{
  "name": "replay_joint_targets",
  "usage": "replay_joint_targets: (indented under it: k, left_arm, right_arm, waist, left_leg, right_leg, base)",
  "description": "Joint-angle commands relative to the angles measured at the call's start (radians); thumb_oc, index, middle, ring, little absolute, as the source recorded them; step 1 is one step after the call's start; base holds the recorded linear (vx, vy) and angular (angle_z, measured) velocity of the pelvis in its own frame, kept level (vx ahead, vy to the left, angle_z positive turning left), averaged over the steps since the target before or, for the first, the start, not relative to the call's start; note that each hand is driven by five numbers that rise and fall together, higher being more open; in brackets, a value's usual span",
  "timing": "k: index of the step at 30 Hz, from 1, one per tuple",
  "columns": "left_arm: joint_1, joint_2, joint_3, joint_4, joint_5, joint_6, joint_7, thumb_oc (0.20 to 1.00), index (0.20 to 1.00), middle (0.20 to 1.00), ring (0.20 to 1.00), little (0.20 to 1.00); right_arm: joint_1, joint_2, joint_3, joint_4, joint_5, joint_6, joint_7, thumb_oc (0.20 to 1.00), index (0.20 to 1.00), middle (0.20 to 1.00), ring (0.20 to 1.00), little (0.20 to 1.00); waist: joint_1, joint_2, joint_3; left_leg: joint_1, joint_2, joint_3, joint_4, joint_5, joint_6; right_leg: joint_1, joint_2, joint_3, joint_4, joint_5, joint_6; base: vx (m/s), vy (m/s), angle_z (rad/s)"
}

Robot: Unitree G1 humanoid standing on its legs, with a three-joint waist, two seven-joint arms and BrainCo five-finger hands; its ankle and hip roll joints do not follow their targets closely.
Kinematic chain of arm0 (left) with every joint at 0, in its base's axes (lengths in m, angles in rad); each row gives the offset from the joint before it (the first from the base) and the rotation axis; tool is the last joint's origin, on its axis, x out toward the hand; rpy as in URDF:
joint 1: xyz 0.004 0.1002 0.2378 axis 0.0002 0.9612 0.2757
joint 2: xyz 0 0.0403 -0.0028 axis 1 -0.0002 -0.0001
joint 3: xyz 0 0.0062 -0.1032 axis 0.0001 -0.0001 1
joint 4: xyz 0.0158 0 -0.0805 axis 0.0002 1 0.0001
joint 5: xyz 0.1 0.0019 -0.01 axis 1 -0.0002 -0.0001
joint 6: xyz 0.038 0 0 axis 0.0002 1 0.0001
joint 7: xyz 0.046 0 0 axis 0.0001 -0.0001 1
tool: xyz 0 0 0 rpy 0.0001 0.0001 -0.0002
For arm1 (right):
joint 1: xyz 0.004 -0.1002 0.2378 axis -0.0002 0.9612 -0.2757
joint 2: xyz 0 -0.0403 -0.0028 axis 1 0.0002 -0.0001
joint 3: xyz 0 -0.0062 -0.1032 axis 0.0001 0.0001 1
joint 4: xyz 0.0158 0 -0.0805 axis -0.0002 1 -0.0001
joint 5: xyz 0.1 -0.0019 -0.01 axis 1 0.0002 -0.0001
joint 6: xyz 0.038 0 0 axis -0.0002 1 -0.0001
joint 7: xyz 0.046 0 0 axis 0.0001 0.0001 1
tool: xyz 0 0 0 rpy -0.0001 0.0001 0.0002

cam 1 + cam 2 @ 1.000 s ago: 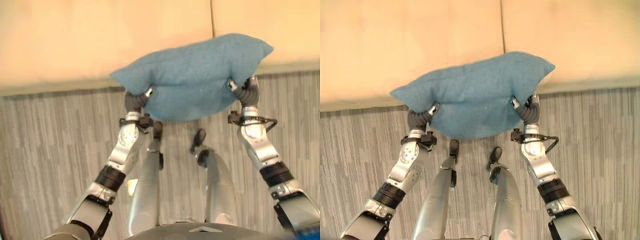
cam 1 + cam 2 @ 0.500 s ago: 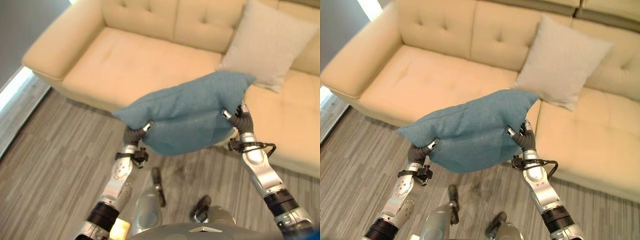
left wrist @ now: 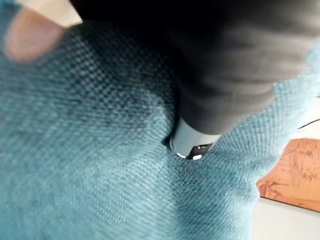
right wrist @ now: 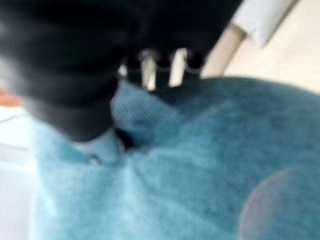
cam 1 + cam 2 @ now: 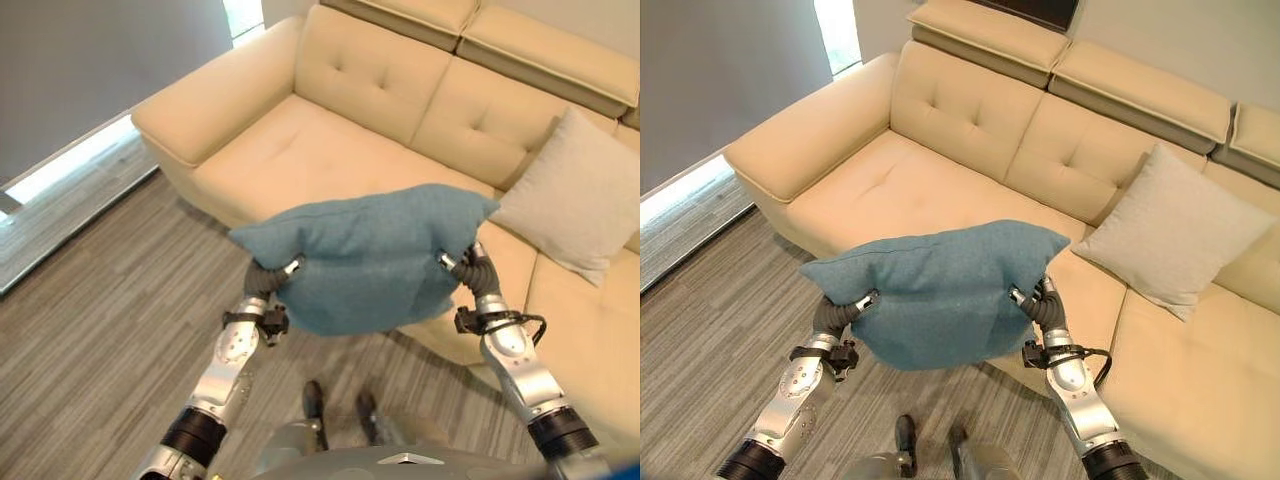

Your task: Pick up all the scattered cushions and arrange them neatly on the sofa.

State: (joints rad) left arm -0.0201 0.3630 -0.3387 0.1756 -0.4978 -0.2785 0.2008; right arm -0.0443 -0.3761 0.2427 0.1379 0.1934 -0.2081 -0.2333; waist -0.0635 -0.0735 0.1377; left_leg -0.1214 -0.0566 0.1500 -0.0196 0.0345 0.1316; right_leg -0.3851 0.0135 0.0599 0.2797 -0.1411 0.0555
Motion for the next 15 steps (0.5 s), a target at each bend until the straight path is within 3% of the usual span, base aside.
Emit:
replay_joint_targets:
  k: [1,3,4,6,7,10,11,12,13,15]
  left_arm:
    - [-0.077,-0.012,-0.048,-0.095,0.042,-0.065,-0.061,0.200,0.200,0.200,0.200,0.200]
    - [-0.064,-0.035,-0.060,-0.091,0.045,-0.058,-0.073,0.200,0.200,0.200,0.200,0.200]
    - [-0.055,-0.038,-0.067,-0.090,0.044,-0.052,-0.091,0.200,0.200,0.200,0.200,0.200]
    - [-0.053,-0.040,-0.070,-0.094,0.042,-0.049,-0.094,0.200,0.200,0.200,0.200,0.200]
    - [-0.052,-0.044,-0.073,-0.096,0.037,-0.044,-0.093,0.200,0.200,0.200,0.200,0.200]
    - [-0.054,-0.047,-0.075,-0.099,0.037,-0.033,-0.092,0.200,0.200,0.200,0.200,0.200]
    - [-0.047,-0.047,-0.076,-0.107,0.040,-0.030,-0.093,0.200,0.200,0.200,0.200,0.200]
    - [-0.042,-0.048,-0.080,-0.111,0.043,-0.028,-0.091,0.200,0.200,0.200,0.200,0.200]
    - [-0.041,-0.048,-0.080,-0.111,0.043,-0.027,-0.091,0.200,0.200,0.200,0.200,0.200]
    - [-0.039,-0.046,-0.082,-0.125,0.045,-0.027,-0.085,0.200,0.200,0.200,0.200,0.200]
  right_arm:
    - [-0.073,0.004,-0.040,-0.076,0.021,-0.098,0.022,0.200,0.200,0.200,0.200,0.200]
    - [-0.043,-0.005,-0.062,-0.084,0.022,-0.104,0.026,0.200,0.200,0.200,0.200,0.200]
    - [-0.015,-0.014,-0.077,-0.099,0.028,-0.106,0.032,0.200,0.200,0.200,0.200,0.200]
    - [-0.013,-0.020,-0.082,-0.104,0.029,-0.105,0.033,0.200,0.200,0.200,0.200,0.200]
    - [-0.011,-0.025,-0.081,-0.108,0.039,-0.107,0.031,0.200,0.200,0.200,0.200,0.200]
    - [-0.010,-0.025,-0.083,-0.110,0.050,-0.101,0.027,0.200,0.200,0.200,0.200,0.200]
    - [-0.010,-0.022,-0.084,-0.109,0.047,-0.100,0.028,0.200,0.200,0.200,0.200,0.200]
    - [-0.011,-0.018,-0.082,-0.106,0.048,-0.099,0.025,0.200,0.200,0.200,0.200,0.200]
    - [-0.011,-0.018,-0.082,-0.106,0.048,-0.099,0.025,0.200,0.200,0.200,0.200,0.200]
    - [-0.019,-0.014,-0.078,-0.099,0.050,-0.098,0.016,0.200,0.200,0.200,0.200,0.200]
  waist:
    - [-0.023,-0.013,-0.038]
    - [-0.032,-0.023,-0.064]
    - [-0.050,-0.030,-0.079]
    - [-0.053,-0.033,-0.079]
    - [-0.050,-0.041,-0.071]
    - [-0.035,-0.051,-0.062]
    - [-0.021,-0.052,-0.066]
    - [-0.011,-0.049,-0.068]
    - [-0.011,-0.051,-0.068]
    - [0.010,-0.047,-0.064]
  left_leg:
    - [0.097,-0.015,-0.141,0.058,-0.182,-0.099]
    - [0.101,-0.023,-0.149,0.120,-0.222,-0.127]
    - [0.082,0.001,-0.118,0.216,-0.231,-0.158]
    - [0.049,0.017,-0.103,0.305,-0.216,-0.176]
    - [-0.008,0.044,-0.071,0.432,-0.203,-0.190]
    - [-0.073,0.059,-0.040,0.445,-0.223,-0.172]
    - [-0.103,0.064,-0.036,0.359,-0.226,-0.155]
    - [-0.128,0.067,-0.046,0.300,-0.183,-0.154]
    - [-0.123,0.064,-0.046,0.292,-0.179,-0.154]
    - [-0.158,0.061,-0.079,0.198,-0.121,-0.165]
  right_leg:
    - [0.146,-0.010,-0.093,-0.109,0.089,0.053]
    - [0.214,-0.007,-0.081,-0.158,0.094,0.026]
    - [0.262,-0.013,-0.099,-0.193,0.092,0.011]
    - [0.278,-0.017,-0.106,-0.201,0.092,0.002]
    - [0.308,-0.021,-0.109,-0.212,0.081,-0.013]
    - [0.327,-0.032,-0.110,-0.215,0.066,-0.016]
    - [0.339,-0.033,-0.107,-0.222,0.055,-0.010]
    - [0.351,-0.027,-0.103,-0.227,0.048,-0.008]
    - [0.352,-0.029,-0.103,-0.227,0.047,-0.007]
    - [0.378,-0.019,-0.082,-0.232,0.028,-0.010]
  base:
    - [0.35,-0.036,1.16]
    - [0.37,-0.147,1.27]
    - [0.37,-0.191,0.97]
    - [0.17,-0.099,0.89]
    - [0.06,-0.045,0.63]
    - [0.12,-0.024,0.09]
    - [0.20,0.047,-0.17]
    - [0.21,0.043,-0.28]
    - [0.15,0.047,-0.32]
    - [0.17,0.066,-0.37]
